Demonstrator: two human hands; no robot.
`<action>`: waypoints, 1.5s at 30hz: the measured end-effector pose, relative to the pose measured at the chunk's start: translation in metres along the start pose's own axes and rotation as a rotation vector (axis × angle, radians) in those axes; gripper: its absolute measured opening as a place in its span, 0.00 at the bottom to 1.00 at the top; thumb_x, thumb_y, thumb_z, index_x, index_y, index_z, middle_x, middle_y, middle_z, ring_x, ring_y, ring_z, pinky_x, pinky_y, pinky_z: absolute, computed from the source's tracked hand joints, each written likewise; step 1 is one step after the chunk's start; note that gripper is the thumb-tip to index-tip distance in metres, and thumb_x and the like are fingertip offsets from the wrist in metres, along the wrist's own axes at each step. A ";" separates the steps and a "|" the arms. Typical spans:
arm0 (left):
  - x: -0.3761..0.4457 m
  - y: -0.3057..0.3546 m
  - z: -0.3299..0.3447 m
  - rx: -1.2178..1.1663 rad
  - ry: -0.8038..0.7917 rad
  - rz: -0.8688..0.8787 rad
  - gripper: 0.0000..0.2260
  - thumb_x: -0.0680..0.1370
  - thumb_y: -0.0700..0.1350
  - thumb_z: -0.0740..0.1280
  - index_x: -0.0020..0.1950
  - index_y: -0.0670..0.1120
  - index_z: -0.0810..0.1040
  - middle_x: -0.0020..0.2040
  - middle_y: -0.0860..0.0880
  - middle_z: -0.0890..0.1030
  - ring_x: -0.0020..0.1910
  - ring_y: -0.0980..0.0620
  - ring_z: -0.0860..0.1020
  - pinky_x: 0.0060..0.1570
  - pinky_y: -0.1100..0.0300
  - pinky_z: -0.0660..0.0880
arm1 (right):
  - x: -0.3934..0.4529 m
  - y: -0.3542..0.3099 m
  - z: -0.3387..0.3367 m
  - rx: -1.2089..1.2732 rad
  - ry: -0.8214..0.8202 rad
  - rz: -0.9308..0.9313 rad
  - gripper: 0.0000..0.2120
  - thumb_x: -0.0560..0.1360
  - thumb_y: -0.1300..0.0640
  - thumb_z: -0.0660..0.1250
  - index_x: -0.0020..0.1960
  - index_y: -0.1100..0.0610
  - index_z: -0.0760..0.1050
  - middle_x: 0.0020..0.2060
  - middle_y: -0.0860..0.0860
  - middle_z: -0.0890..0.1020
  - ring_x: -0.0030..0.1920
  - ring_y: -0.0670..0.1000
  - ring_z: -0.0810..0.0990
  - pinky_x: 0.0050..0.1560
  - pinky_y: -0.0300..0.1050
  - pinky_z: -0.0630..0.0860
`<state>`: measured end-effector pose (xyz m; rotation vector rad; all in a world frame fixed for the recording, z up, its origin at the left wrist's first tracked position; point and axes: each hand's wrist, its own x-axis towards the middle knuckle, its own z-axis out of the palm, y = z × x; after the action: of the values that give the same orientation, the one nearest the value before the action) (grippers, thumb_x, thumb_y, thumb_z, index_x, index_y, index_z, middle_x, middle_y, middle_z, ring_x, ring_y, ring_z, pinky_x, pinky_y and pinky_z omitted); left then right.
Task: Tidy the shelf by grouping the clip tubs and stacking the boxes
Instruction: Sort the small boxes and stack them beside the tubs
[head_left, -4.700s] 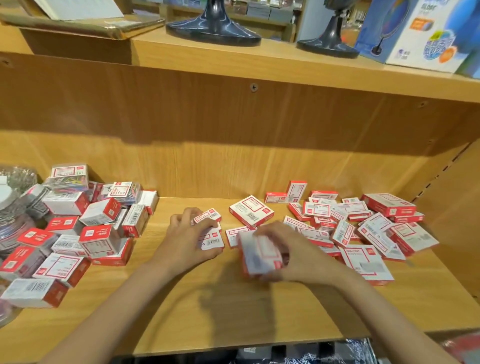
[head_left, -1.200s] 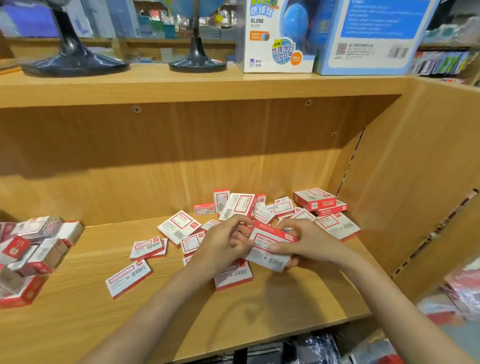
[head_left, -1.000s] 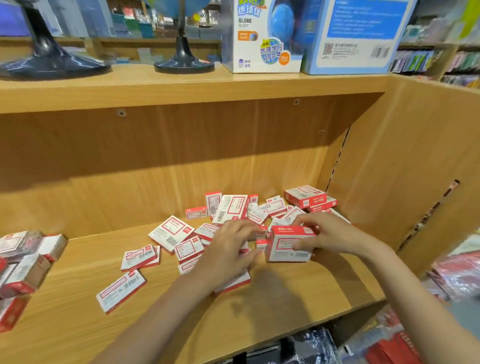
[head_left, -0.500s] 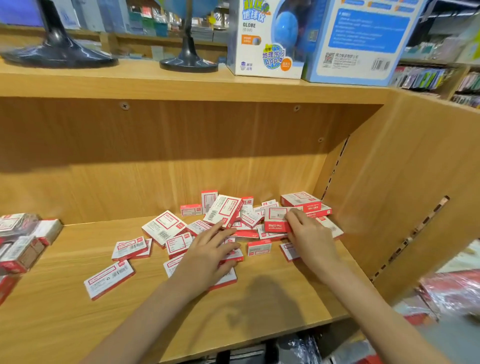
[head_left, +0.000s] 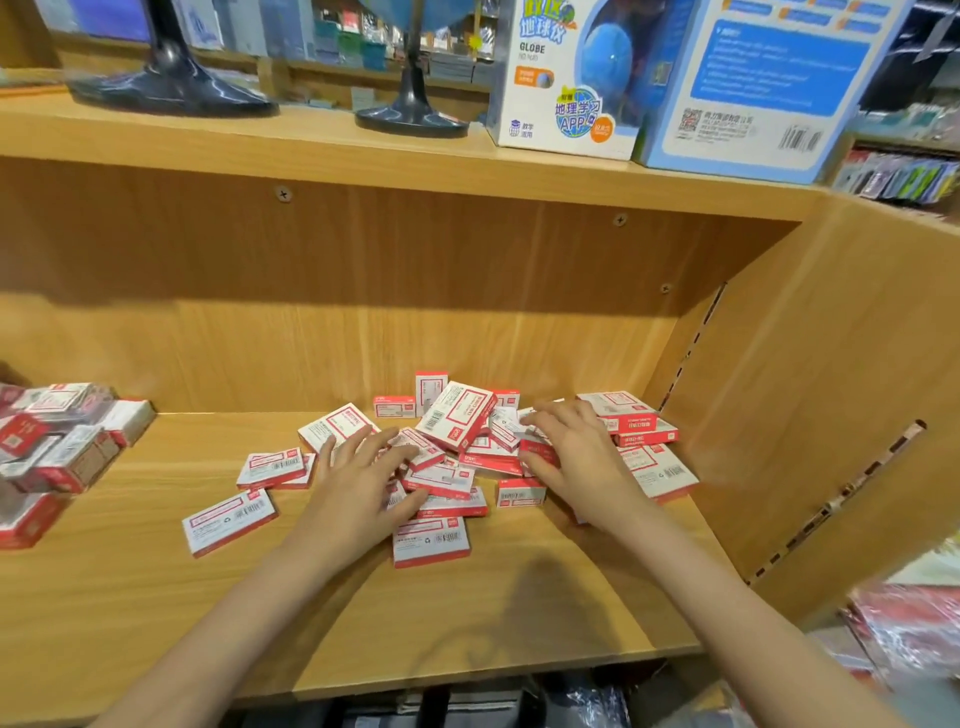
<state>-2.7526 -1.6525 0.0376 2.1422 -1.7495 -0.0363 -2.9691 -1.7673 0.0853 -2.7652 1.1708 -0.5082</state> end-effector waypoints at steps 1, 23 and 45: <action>-0.001 -0.003 0.000 0.029 -0.039 -0.021 0.41 0.62 0.72 0.41 0.69 0.57 0.65 0.74 0.53 0.60 0.74 0.47 0.53 0.70 0.46 0.42 | 0.006 -0.006 0.003 0.046 -0.017 -0.009 0.21 0.77 0.50 0.62 0.69 0.52 0.66 0.67 0.51 0.69 0.67 0.52 0.62 0.67 0.46 0.58; -0.134 -0.197 -0.105 0.166 0.474 -0.338 0.22 0.71 0.48 0.56 0.62 0.42 0.70 0.58 0.42 0.75 0.57 0.45 0.68 0.56 0.50 0.65 | 0.116 -0.268 0.094 0.465 -0.323 -0.430 0.22 0.74 0.56 0.68 0.66 0.54 0.68 0.60 0.54 0.71 0.61 0.52 0.70 0.57 0.36 0.64; -0.133 -0.285 -0.129 -0.217 0.269 -0.159 0.25 0.71 0.58 0.57 0.66 0.51 0.68 0.62 0.56 0.71 0.60 0.57 0.68 0.58 0.64 0.63 | 0.138 -0.305 0.142 0.655 -0.438 -0.234 0.17 0.65 0.60 0.76 0.45 0.53 0.69 0.48 0.52 0.75 0.43 0.42 0.75 0.42 0.30 0.71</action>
<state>-2.4823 -1.4468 0.0434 2.0169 -1.3582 0.0192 -2.6237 -1.6573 0.0539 -2.2696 0.4700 -0.2218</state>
